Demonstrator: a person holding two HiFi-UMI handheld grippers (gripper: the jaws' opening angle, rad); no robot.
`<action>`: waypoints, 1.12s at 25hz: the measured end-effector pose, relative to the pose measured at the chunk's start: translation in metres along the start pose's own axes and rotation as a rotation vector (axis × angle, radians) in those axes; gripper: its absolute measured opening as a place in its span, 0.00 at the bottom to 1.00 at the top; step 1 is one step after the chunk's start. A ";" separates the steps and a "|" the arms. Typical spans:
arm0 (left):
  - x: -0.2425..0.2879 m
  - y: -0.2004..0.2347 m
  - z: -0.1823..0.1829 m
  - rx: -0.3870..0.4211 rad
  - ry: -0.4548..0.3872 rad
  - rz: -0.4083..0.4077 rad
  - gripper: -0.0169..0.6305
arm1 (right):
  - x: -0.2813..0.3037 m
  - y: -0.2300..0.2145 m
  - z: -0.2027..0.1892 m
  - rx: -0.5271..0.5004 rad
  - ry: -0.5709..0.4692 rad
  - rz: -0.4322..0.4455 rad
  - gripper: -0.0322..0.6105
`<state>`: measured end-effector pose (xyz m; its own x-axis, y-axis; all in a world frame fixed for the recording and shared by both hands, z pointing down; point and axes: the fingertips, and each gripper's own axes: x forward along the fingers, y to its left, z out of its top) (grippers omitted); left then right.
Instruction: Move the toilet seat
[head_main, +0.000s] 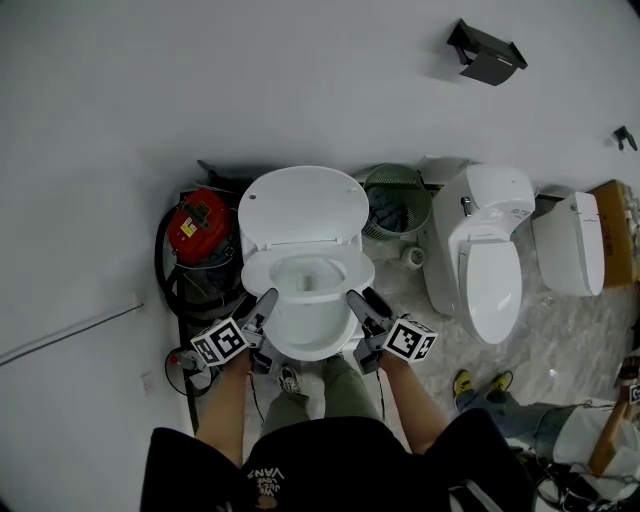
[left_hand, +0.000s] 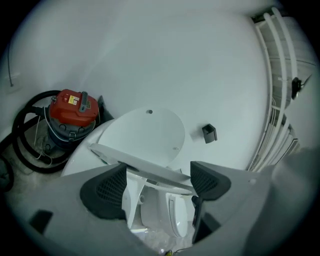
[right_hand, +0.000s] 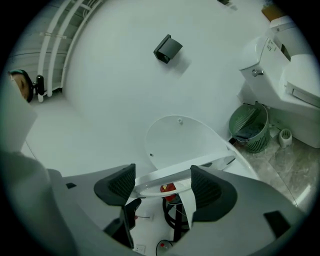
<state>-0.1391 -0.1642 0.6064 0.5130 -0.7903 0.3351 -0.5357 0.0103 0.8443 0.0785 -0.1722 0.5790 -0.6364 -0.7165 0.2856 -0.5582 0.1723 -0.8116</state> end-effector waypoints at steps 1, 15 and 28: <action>0.003 -0.002 0.005 -0.006 -0.020 -0.002 0.64 | 0.003 0.002 0.005 -0.007 0.003 0.006 0.57; 0.036 -0.015 0.066 -0.083 -0.231 -0.018 0.63 | 0.048 0.018 0.059 -0.072 0.031 0.073 0.56; 0.031 -0.028 0.109 0.050 -0.396 0.090 0.54 | 0.085 0.019 0.093 -0.148 0.079 0.101 0.55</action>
<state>-0.1816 -0.2554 0.5478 0.1699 -0.9624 0.2117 -0.6039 0.0681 0.7941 0.0632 -0.2931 0.5402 -0.7299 -0.6362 0.2500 -0.5578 0.3428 -0.7559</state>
